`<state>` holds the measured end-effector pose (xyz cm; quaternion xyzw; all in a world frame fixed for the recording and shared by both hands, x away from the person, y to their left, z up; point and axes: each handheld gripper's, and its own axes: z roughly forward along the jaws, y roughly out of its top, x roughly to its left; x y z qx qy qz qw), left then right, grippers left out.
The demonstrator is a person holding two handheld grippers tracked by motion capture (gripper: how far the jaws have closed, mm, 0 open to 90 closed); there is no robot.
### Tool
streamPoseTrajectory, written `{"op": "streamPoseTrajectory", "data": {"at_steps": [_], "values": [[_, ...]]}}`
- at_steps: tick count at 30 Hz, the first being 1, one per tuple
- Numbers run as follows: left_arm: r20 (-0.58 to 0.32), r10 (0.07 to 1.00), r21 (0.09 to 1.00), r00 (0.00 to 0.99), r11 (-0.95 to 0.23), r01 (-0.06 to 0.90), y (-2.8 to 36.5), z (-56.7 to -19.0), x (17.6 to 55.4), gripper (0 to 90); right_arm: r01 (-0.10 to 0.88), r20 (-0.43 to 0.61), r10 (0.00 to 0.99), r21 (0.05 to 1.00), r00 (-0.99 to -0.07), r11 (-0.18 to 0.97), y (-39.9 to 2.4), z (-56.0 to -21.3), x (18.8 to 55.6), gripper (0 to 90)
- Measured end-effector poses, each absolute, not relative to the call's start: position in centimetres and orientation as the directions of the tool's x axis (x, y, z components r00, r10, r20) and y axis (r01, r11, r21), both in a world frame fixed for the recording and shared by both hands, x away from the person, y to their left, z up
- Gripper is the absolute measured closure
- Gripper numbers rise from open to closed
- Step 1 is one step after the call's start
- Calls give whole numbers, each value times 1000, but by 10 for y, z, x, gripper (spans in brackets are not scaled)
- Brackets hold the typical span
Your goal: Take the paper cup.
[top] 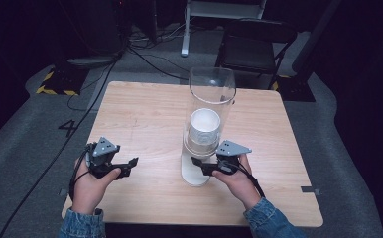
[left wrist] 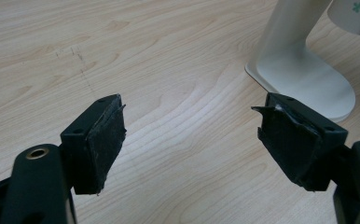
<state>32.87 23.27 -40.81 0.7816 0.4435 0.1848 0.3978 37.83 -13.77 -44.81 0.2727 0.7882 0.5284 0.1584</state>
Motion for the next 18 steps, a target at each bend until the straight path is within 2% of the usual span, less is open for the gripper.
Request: {"op": "streamPoseTrajectory", "data": {"at_steps": [7, 13, 18], "values": [[-66, 840, 785, 538, -289, 548, 232, -409, 329, 226, 272, 56, 596, 921, -801, 278, -137, -449, 378, 354], [-65, 839, 786, 539, -290, 546, 232, -408, 329, 226, 370, 144, 591, 886, -794, 281, -135, -463, 377, 358], [-68, 842, 786, 536, -286, 548, 232, -409, 330, 226, 345, 105, 597, 888, -795, 303, -137, -466, 378, 354]]}}
